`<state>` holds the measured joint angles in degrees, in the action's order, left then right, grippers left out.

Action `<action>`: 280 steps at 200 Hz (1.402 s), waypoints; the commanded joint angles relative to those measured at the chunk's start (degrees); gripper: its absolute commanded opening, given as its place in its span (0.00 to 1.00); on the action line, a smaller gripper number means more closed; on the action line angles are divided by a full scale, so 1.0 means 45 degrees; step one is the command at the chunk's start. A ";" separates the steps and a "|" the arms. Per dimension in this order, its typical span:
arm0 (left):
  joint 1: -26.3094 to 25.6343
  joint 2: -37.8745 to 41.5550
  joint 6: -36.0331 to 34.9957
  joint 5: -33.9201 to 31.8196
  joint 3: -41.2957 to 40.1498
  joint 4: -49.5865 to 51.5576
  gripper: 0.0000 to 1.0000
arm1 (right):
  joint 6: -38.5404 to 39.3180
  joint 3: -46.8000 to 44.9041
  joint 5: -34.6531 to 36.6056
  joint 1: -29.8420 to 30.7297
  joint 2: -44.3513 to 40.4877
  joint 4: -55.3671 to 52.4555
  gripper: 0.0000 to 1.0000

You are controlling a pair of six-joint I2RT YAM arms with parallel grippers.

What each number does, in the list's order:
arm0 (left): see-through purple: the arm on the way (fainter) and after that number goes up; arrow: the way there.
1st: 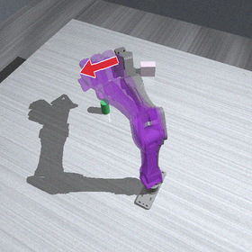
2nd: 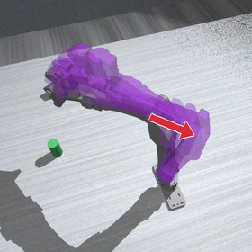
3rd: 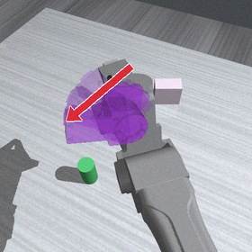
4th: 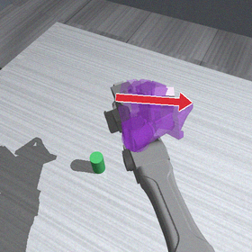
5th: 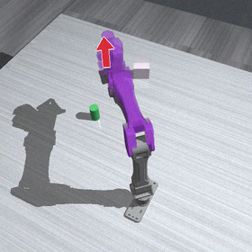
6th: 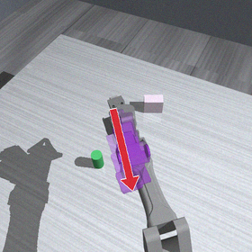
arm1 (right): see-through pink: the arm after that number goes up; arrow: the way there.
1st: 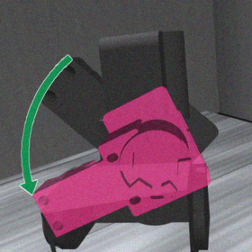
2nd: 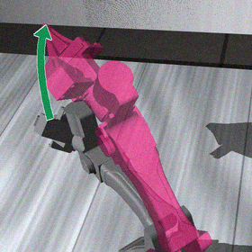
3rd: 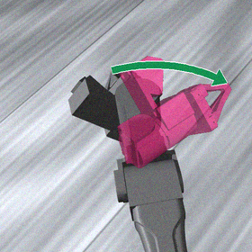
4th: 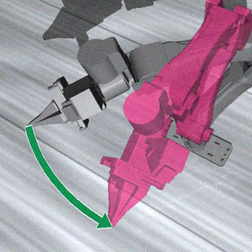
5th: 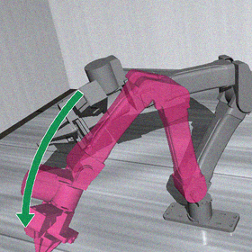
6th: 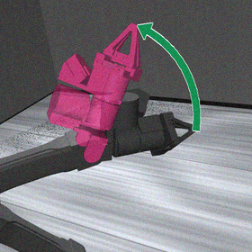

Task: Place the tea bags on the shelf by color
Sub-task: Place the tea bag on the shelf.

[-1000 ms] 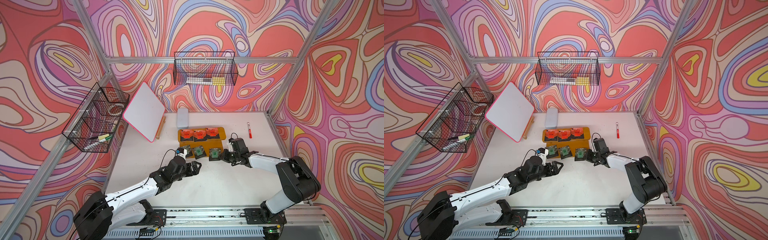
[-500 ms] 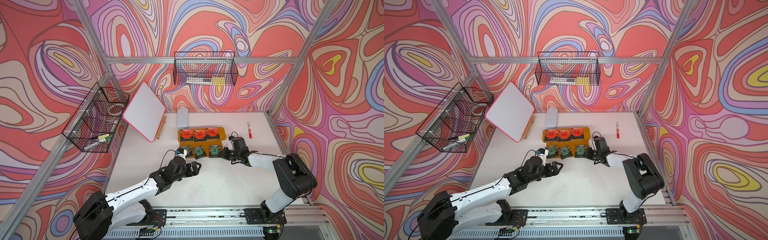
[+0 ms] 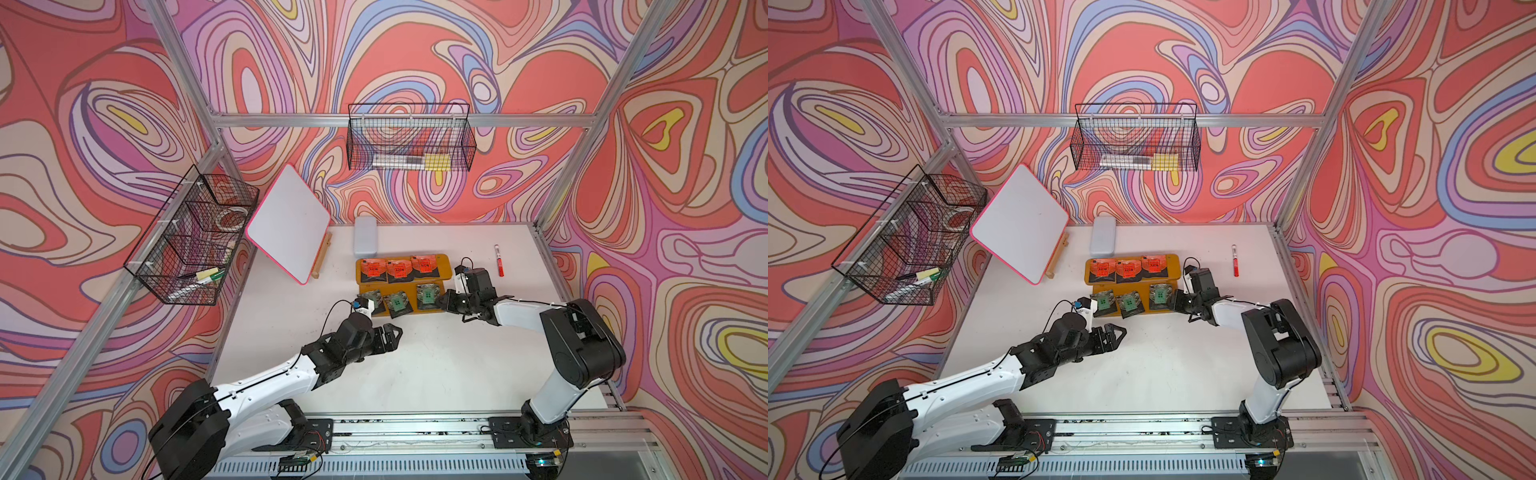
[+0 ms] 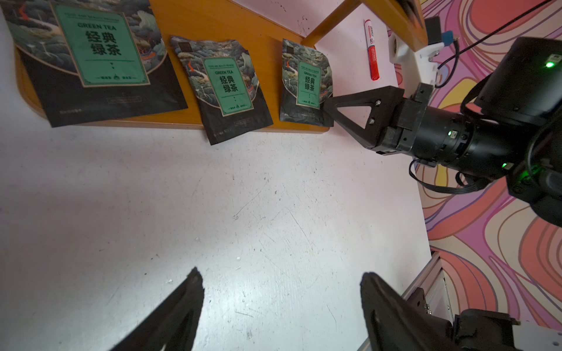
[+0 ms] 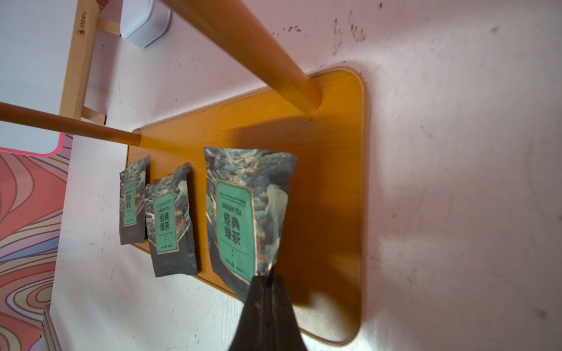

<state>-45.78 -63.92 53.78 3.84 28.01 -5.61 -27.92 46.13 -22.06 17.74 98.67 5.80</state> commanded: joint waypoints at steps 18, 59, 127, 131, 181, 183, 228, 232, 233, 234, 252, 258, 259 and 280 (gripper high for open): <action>0.0038 -0.0048 -0.0150 -0.0165 0.0004 -0.0049 0.85 | 0.0424 0.0286 -0.0289 -0.0191 0.0298 -0.0327 0.04; 0.0036 -0.0146 -0.0154 -0.0130 0.0049 -0.0090 0.85 | 0.0328 0.0432 -0.0385 -0.0308 0.0559 -0.0329 0.13; 0.0037 -0.0216 -0.0116 -0.0110 0.0007 -0.0165 0.85 | 0.0109 0.0438 -0.0271 -0.0572 0.0440 -0.0418 0.24; 0.0055 -0.0203 -0.0115 -0.0120 0.0004 -0.0161 0.85 | 0.0106 0.0433 -0.0272 -0.0582 0.0403 -0.0434 0.24; 0.0053 0.0307 -0.0193 -0.0605 0.0032 0.0434 0.85 | -0.0074 0.0000 0.0190 -0.0699 -0.0525 -0.0777 0.30; 0.0045 0.0369 -0.0193 -0.0668 0.0013 0.0486 0.85 | -0.0081 -0.0022 0.0204 -0.0699 -0.0581 -0.0790 0.31; 0.0137 0.1135 -0.0152 -0.2175 0.0140 0.1859 0.87 | -0.0704 -0.1064 0.0633 -0.0699 -0.2315 -0.1025 0.38; 0.0195 0.1123 -0.0187 -0.2205 0.0171 0.1919 0.87 | -0.0777 -0.1177 0.0654 -0.0698 -0.2479 -0.1039 0.40; 0.0214 0.1121 -0.0200 -0.2193 0.0176 0.1934 0.87 | -0.0792 -0.1202 0.0660 -0.0699 -0.2535 -0.1047 0.40; 0.0232 0.1120 -0.0216 -0.2187 0.0189 0.1941 0.87 | -0.0799 -0.1225 0.0662 -0.0699 -0.2573 -0.1041 0.40; 0.0726 0.0890 -0.0356 -0.1786 0.0240 0.1957 0.87 | -0.1061 -0.1745 0.0632 -0.0690 -0.3363 -0.0957 0.50; 0.0917 0.0790 -0.0386 -0.1594 0.0240 0.1834 0.87 | -0.1140 -0.1936 0.0588 -0.0699 -0.3640 -0.0895 0.54; 0.0955 0.0779 -0.0387 -0.1555 0.0231 0.1804 0.87 | -0.1149 -0.1963 0.0578 -0.0690 -0.3682 -0.0887 0.54; 0.1811 0.0514 -0.0327 -0.0522 -0.0126 0.0889 0.87 | -0.1178 -0.2306 0.0587 -0.0699 -0.4540 -0.1115 0.59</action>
<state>-41.06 -60.51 53.30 -2.17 28.03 0.47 -32.12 37.52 -20.12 14.92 82.06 1.72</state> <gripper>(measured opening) 0.869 0.564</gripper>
